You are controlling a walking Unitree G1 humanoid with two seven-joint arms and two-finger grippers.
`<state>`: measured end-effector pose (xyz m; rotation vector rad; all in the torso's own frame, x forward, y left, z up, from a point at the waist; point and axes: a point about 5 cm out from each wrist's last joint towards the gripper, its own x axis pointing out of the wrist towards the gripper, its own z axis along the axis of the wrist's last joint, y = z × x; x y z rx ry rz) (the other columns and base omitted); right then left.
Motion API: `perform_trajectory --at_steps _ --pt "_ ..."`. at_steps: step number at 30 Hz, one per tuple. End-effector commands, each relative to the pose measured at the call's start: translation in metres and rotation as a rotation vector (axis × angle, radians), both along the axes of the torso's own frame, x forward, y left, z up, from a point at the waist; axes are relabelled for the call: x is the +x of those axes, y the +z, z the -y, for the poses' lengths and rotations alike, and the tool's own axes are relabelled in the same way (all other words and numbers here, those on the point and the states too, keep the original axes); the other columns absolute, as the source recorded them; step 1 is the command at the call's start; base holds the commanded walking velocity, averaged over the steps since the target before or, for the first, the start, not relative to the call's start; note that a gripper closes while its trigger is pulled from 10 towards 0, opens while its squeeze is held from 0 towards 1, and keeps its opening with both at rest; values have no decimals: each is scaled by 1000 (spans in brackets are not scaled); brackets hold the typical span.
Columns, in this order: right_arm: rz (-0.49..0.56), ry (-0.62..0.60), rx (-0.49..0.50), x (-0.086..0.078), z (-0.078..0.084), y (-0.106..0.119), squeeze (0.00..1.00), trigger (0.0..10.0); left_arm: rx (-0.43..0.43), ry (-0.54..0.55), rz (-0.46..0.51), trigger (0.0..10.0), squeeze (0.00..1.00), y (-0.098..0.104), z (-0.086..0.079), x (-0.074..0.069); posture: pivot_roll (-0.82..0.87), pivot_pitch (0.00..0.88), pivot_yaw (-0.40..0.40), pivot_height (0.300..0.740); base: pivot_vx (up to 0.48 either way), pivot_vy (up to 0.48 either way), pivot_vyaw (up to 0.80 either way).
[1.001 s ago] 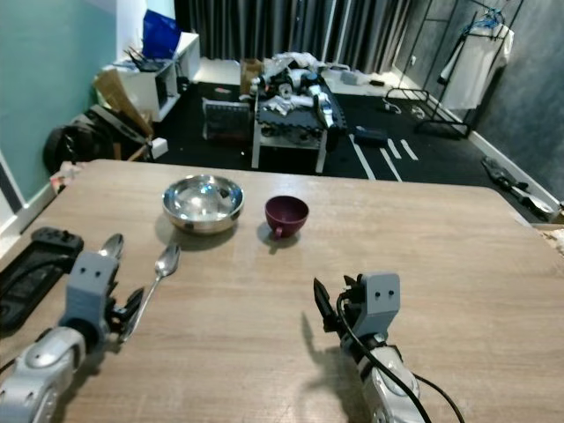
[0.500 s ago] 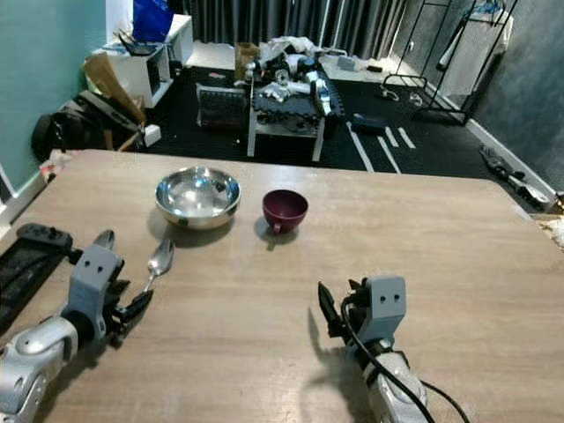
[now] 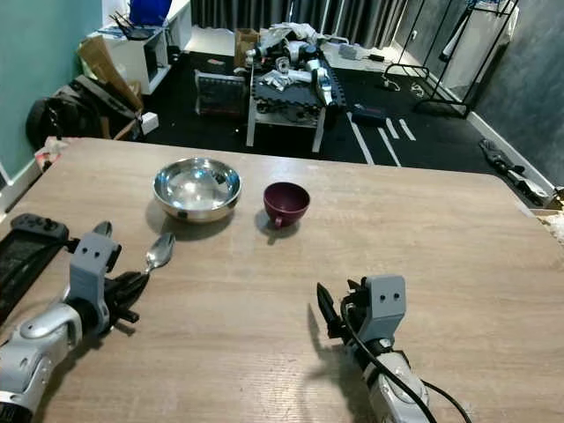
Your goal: Setting the table
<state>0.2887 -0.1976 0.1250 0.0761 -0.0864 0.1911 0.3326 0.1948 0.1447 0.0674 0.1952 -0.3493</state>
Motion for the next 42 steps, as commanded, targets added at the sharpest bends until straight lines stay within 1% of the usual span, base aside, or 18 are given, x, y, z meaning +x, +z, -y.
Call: perform_trajectory --at_steps 1,11,12,13,14,16,17,20,21,23,26,27,30,32,33,35,37,42 --pt "-21 -15 4 -3 3 -4 0 10000 -13 17 -109 0 0 -22 0 -4 24 153 5 740 0 0 0" --pt "-22 -20 14 -2 2 -3 0 10000 -100 97 -137 0 0 -27 -2 -6 36 141 8 740 0 0 0" --pt "-20 -20 17 -1 1 -2 0 10000 -84 85 -90 0 0 -21 0 -7 36 141 8 740 0 0 0" --pt "-14 -19 26 0 0 -1 0 10000 9 55 34 0 0 -6 5 -8 41 132 13 740 0 0 0" --pt "-14 -19 26 0 0 -1 0 10000 9 55 34 0 0 -6 5 -8 41 132 13 740 0 0 0" --pt "-6 -15 42 1 -3 1 0 10000 125 50 141 0 0 8 10 -9 50 127 18 740 0 0 0" --pt "0 -9 50 2 -6 3 0 10000 179 29 196 10000 0 17 15 -10 57 119 22 740 0 0 0" --pt "11 1 70 3 -11 6 0 10000 212 -25 253 10000 0 34 25 -16 62 113 27 740 0 0 0" --pt "19 2 89 3 -15 8 0 10000 210 -61 222 10000 0 37 31 -20 64 108 31 740 0 0 0" --pt "35 0 128 2 -20 13 0 10000 134 -139 105 10000 0 37 45 -32 72 98 44 740 0 0 0" --pt "43 -2 145 1 -23 15 0 10000 122 -203 69 10000 0 38 54 -41 68 97 47 740 0 0 0" --pt "44 -2 148 0 -24 15 0 10000 105 -170 67 10000 0 40 54 -42 69 89 57 740 0 0 0" --pt "43 -13 150 -3 -26 12 0 10000 40 87 105 10000 0 51 44 -38 66 75 77 740 0 0 0" --pt "42 -18 150 -3 -26 12 0 10000 14 141 106 10000 0 54 41 -37 66 75 77 740 0 0 0" --pt "39 -34 157 -4 -24 10 0 10000 11 188 157 10000 0 58 37 -41 61 67 86 740 0 0 0" --pt "29 -68 157 -6 -20 9 0 10000 49 182 261 10000 0 63 34 -50 61 63 88 740 0 0 0" --pt "25 -80 152 -6 -19 8 0 10000 68 169 277 10000 0 64 34 -53 61 63 88 740 0 0 0" --pt "24 -134 122 -5 -11 10 0 10000 96 125 151 10000 0 51 31 -57 63 54 86 740 0 0 0"
